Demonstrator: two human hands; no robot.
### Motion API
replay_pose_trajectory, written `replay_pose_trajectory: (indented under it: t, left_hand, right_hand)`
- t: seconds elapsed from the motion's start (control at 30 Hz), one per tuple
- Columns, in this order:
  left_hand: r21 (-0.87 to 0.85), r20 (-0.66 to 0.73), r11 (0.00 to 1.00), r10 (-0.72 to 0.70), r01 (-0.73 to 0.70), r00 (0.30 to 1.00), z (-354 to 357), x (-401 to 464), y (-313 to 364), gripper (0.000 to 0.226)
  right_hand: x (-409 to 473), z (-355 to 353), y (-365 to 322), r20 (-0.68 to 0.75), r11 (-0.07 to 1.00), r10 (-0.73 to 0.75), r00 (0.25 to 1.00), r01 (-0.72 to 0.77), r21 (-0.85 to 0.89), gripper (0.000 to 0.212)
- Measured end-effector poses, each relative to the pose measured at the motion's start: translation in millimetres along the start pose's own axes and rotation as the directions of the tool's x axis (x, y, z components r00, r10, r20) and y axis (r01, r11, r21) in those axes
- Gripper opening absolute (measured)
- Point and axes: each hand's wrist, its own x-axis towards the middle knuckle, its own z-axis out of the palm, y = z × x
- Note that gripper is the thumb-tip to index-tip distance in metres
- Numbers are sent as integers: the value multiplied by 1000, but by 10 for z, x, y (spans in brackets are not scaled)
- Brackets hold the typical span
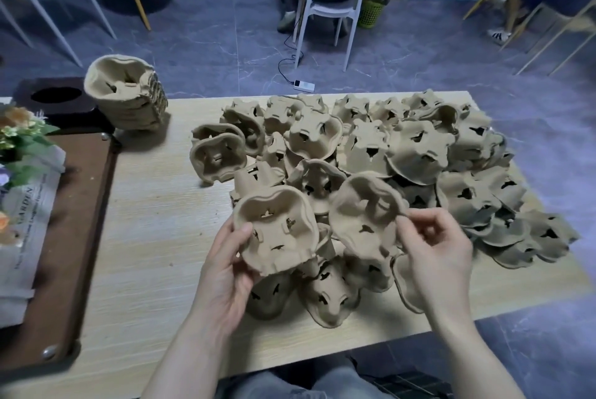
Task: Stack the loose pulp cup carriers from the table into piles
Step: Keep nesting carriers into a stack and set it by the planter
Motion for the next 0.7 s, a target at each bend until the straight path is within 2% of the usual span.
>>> replay_pose_trajectory:
  t: [0.13, 0.3, 0.47, 0.53, 0.7]
  left_hand:
    - [12, 0, 1000, 19, -19, 1000, 69, 37, 13, 34]
    - [25, 38, 999, 33, -34, 999, 230, 59, -1, 49]
    - [-52, 90, 999, 18, -13, 996, 410, 87, -41, 48]
    - [-106, 92, 994, 9, 1, 996, 451, 93, -58, 48]
    - [-38, 70, 999, 36, -34, 997, 449, 124, -80, 54]
  right_hand:
    - [-14, -34, -120, 1, 928, 168, 986, -159, 336, 12]
    - [7, 74, -221, 161, 740, 335, 928, -365, 565, 14]
    - [-63, 268, -313, 342, 647, 370, 864, -504, 572, 19]
    - [-111, 329, -324, 373, 648, 370, 851, -524, 553, 19]
    - [-196, 411, -248, 388, 665, 405, 828, -558, 496, 25]
